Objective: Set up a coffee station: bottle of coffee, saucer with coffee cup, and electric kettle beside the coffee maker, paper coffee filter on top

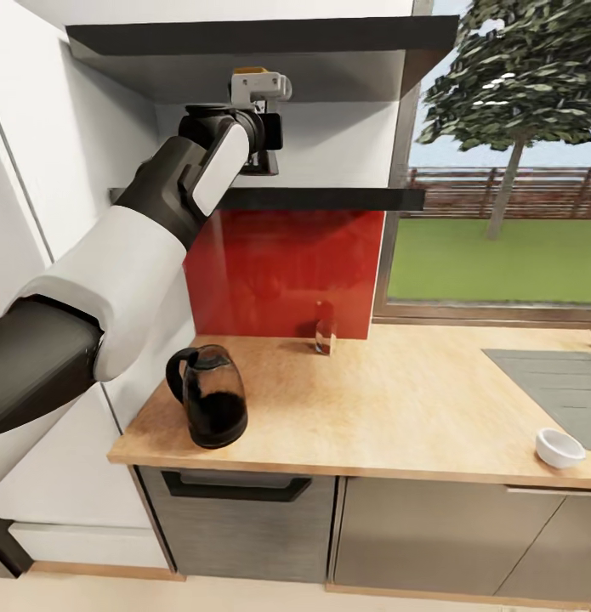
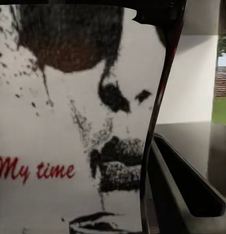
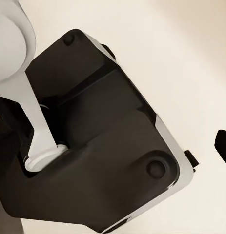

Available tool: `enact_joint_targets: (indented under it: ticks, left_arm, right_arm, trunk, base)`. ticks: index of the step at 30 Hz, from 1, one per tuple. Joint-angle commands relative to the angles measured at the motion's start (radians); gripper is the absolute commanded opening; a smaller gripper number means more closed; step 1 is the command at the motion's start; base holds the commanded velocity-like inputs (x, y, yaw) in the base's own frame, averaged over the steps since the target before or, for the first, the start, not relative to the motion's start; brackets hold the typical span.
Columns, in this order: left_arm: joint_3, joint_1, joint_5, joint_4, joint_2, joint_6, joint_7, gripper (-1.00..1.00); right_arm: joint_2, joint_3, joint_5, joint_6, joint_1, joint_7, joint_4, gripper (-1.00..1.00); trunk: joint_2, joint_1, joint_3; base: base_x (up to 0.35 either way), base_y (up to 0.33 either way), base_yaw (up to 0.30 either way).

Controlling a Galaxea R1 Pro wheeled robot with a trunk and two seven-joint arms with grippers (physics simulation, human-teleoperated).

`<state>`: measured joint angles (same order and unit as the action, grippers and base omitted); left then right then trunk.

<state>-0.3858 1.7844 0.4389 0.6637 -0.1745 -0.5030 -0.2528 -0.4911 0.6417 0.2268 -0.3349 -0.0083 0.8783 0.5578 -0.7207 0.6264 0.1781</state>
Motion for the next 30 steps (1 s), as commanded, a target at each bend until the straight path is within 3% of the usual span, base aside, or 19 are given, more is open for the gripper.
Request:
enact_joint_targets:
  ticks: [1, 8, 10, 13, 15, 16, 22, 23, 30]
  left_arm:
    - [-0.002, 0.001, 0.007, 0.001, 0.000, -0.003, -0.007, -1.00]
    - [-0.001, 0.001, 0.014, 0.000, 0.000, -0.003, -0.004, -1.00]
    - [-0.002, 0.001, 0.068, 0.000, 0.000, -0.003, 0.001, -1.00]
    - [-0.002, 0.001, 0.088, 0.000, 0.000, -0.003, 0.044, -1.00]
    - [-0.001, 0.001, 0.096, 0.000, 0.000, -0.003, 0.108, -1.00]
    - [-0.001, 0.001, 0.102, 0.001, 0.000, -0.004, 0.220, -1.00]
    - [-0.001, 0.001, 0.106, 0.000, 0.000, -0.003, 0.439, -1.00]
    - [-0.001, -0.007, 0.106, -0.001, 0.000, -0.003, 0.537, -1.00]
    - [0.001, -0.100, 0.106, 0.028, 0.000, -0.002, 0.798, -1.00]
  right_arm:
    - [-0.001, 0.006, 0.006, -0.004, -0.001, -0.001, 0.001, 1.00]
    - [-0.001, 0.006, 0.006, -0.004, -0.001, -0.001, 0.001, 1.00]
    - [-0.001, 0.006, 0.006, -0.004, -0.001, -0.001, 0.001, 1.00]
    - [-0.001, 0.006, 0.006, -0.004, -0.001, -0.001, 0.001, 1.00]
    - [-0.001, 0.006, 0.006, -0.004, -0.001, -0.001, 0.001, 1.00]
    - [-0.002, 0.006, 0.006, -0.004, -0.001, -0.001, 0.001, 1.00]
    - [-0.002, 0.006, 0.006, -0.004, -0.001, -0.001, 0.001, 1.00]
    - [-0.002, 0.006, 0.006, -0.004, -0.001, -0.001, 0.001, 1.00]
    - [-0.003, 0.006, 0.006, -0.004, -0.001, 0.001, 0.001, 1.00]
  trunk:
    - [-0.001, 0.000, 0.002]
    - [-0.001, 0.000, 0.002]
    - [-0.001, 0.000, 0.002]
    - [-0.001, 0.000, 0.002]
    - [-0.001, 0.000, 0.002]
    - [-0.001, 0.000, 0.002]
    - [-0.001, 0.000, 0.002]
    - [-0.001, 0.000, 0.002]
    - [-0.001, 0.000, 0.002]
  base:
    - [-0.239, 0.000, 0.000]
    - [-0.231, 0.000, 0.000]
    - [-0.054, 0.000, 0.000]
    - [-0.019, 0.000, 0.000]
    - [-0.009, 0.000, 0.000]
    - [-0.003, 0.000, 0.000]
    - [-0.001, 0.000, 0.000]
    - [0.000, 0.000, 0.000]
    - [0.000, 0.000, 0.000]
